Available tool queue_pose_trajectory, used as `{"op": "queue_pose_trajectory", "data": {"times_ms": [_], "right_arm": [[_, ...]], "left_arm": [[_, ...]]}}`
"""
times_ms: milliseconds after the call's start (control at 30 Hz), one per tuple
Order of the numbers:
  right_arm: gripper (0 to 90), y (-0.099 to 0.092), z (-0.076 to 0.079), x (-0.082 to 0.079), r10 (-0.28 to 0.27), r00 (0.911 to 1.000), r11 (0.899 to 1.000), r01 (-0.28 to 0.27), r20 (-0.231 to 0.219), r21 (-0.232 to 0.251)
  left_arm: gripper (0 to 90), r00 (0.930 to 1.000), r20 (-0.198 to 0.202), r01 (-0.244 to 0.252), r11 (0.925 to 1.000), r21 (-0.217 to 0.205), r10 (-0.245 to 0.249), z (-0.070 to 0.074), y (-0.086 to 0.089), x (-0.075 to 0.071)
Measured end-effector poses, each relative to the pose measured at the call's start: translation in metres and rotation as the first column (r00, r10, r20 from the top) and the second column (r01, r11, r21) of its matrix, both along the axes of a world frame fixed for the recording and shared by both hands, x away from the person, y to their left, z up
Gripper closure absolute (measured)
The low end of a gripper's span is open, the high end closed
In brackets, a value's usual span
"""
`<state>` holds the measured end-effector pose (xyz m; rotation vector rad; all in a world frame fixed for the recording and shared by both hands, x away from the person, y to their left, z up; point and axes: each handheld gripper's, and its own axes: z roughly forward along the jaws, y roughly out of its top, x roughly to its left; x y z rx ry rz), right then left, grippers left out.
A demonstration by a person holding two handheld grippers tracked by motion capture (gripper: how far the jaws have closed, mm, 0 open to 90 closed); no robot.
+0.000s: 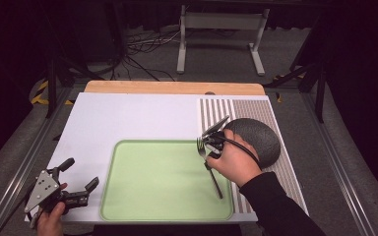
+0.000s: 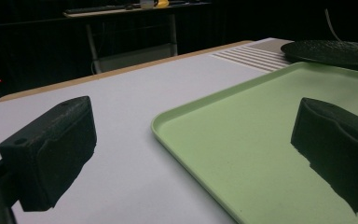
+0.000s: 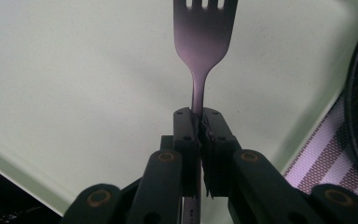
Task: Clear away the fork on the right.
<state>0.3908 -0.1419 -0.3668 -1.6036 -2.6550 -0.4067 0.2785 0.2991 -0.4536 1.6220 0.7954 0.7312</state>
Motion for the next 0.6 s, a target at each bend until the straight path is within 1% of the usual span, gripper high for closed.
{"op": "queue_pose_trajectory", "data": {"times_ms": [167, 300, 433, 533, 600], "right_arm": [[85.2, 0.003, -0.009, 0.002, 0.003, 0.9996, 1.0, -0.003, -0.029, -0.013], [85.2, 0.004, -0.015, 0.004, 0.0, 0.9991, 1.0, 0.0, -0.043, -0.011], [85.1, 0.003, -0.021, 0.006, -0.004, 0.9987, 1.0, 0.004, -0.051, -0.001], [85.0, 0.002, -0.024, 0.007, 0.002, 0.9992, 1.0, -0.002, -0.041, 0.003], [85.0, 0.001, -0.025, 0.007, 0.0, 0.999, 1.0, 0.0, -0.044, 0.003]], "left_arm": [[0.8, 1.0, 0.002, -0.001, 1.0, -0.002, 0.001, 0.0, 0.0, 0.0], [0.8, 1.0, -0.001, 0.001, 1.0, -0.002, -0.001, 0.0, 0.0, 0.0], [0.8, 1.0, 0.001, 0.0, 1.0, -0.002, 0.0, 0.0, 0.0, 0.0], [0.8, 1.0, 0.002, 0.001, 1.0, -0.001, -0.001, 0.0, 0.0, 0.0], [0.8, 1.0, 0.001, 0.002, 1.0, -0.004, -0.002, 0.0, 0.0, 0.0]]}}
